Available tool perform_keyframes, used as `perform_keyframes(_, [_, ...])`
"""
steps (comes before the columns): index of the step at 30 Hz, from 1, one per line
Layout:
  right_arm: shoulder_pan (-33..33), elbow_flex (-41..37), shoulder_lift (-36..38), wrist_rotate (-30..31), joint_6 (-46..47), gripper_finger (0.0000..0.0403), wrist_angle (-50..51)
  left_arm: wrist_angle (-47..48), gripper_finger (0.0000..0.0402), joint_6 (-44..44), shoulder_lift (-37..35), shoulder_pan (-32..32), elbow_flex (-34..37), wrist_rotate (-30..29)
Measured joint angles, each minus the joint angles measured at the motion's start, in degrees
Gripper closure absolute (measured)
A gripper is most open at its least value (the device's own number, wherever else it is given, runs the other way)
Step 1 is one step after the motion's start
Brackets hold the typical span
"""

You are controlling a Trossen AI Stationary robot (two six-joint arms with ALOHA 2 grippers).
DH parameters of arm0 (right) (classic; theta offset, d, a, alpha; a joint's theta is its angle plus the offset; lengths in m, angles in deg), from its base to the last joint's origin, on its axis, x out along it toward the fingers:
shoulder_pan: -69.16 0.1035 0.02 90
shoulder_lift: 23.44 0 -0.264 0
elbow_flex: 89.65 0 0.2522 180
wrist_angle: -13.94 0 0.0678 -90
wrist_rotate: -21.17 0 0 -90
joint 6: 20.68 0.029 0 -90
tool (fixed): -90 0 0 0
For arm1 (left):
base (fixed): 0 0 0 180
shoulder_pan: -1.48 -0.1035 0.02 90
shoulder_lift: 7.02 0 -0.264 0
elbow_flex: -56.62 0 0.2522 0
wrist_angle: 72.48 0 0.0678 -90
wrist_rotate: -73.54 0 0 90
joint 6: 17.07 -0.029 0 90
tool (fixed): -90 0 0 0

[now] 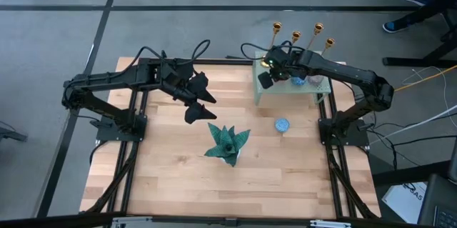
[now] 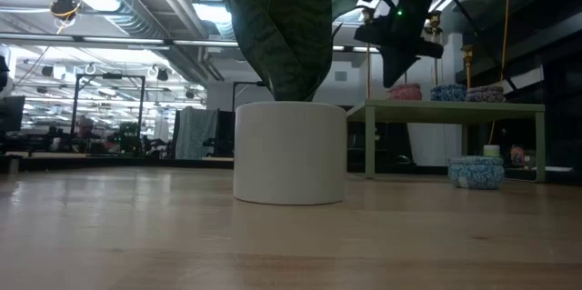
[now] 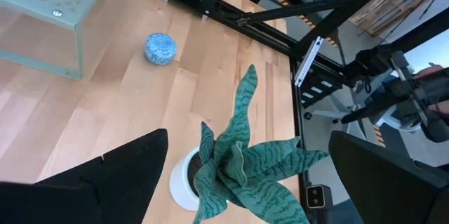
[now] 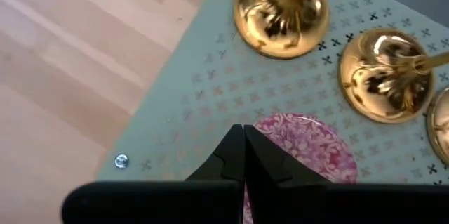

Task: Stock candles and holders on shelf
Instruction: Align the pink scented candle with the other scented candle on the shelf, then align the light blue scented candle with the other scented candles on the shelf

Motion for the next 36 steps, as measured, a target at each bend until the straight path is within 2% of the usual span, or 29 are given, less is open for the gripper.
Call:
perform_keyframes(13, [0.1,0.5,0.0,0.0,0.1,0.0396,6.3,0.0,0.0009,-0.6,0.0,0.0,0.0,0.0])
perform_keyframes(21, [4.0,10.4,0.2,0.0,-2.9,0.0401,5.4,0.0,0.0009,-1.1,0.0,0.0,0.0,-0.5])
perform_keyframes(27, [12.3,16.0,2.6,-0.6,-2.5,0.0393,6.3,0.0,0.0009,-1.1,0.0,0.0,0.0,-0.5])
perform_keyframes(33, [24.7,14.1,7.2,0.5,-1.6,0.04,6.1,0.0,0.0009,-1.1,0.1,1.2,0.0,-1.1])
perform_keyframes(36, [31.2,12.4,9.0,0.5,-2.6,0.0399,4.2,0.0,0.0009,-1.1,0.7,2.7,0.0,-3.8])
